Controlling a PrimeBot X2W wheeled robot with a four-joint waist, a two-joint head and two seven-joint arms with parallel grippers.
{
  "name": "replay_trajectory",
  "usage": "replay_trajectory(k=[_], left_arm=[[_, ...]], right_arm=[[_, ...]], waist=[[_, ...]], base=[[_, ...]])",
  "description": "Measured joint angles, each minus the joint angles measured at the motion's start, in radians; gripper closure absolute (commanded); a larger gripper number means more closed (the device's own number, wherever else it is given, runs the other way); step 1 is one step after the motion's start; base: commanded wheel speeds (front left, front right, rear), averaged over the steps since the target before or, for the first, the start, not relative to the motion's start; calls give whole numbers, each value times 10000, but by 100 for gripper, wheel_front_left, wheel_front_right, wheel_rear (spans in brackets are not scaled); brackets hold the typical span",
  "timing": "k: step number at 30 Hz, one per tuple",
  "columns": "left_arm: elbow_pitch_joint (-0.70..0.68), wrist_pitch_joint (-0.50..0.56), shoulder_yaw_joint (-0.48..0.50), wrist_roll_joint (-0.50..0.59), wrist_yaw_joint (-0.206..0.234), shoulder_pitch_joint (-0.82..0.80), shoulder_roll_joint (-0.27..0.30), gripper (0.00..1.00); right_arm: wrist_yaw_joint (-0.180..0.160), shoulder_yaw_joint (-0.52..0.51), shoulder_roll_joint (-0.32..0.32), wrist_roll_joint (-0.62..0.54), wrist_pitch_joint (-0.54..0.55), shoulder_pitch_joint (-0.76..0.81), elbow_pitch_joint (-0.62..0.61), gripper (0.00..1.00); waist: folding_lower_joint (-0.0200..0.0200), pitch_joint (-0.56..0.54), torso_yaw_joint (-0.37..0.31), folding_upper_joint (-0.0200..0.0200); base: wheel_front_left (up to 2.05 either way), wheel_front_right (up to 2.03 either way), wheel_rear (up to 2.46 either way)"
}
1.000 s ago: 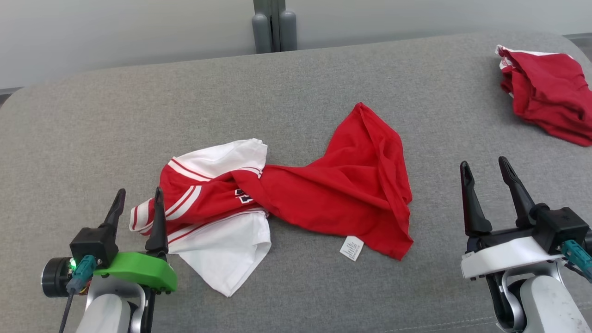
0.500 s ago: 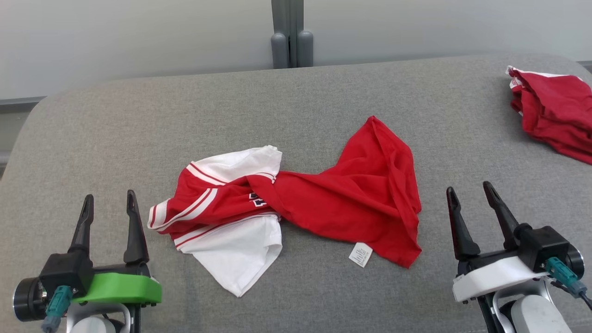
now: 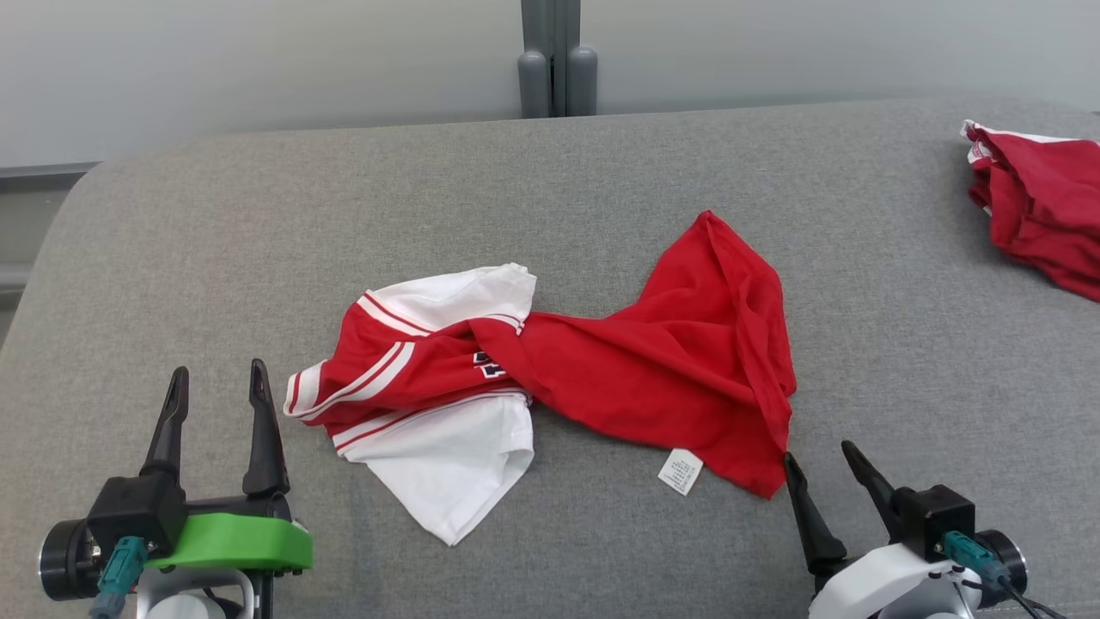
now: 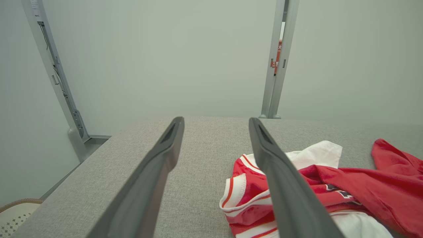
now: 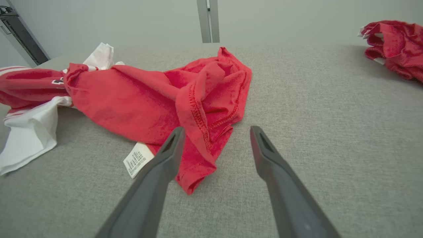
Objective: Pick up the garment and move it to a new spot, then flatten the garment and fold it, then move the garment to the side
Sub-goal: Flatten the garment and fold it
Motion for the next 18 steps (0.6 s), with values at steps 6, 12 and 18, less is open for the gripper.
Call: replay_trajectory(k=[6, 12, 18], left_arm=[[65, 0, 0, 86, -130, -35, -100, 0], [157, 0, -48, 205, -205, -144, -153, 0], [251, 0, -94, 205, -244, -192, -184, 0]], right_arm=[[0, 742, 33, 148, -6, -433, 1329, 0], [0, 1057, 203, 265, -10, -959, 2278, 0], [0, 1235, 184, 430, -13, -1556, 3258, 81]], waist=[[0, 132, 85, 0], [0, 218, 231, 0], [0, 303, 315, 0]], base=[[0, 0, 0], [0, 0, 0], [0, 0, 0]])
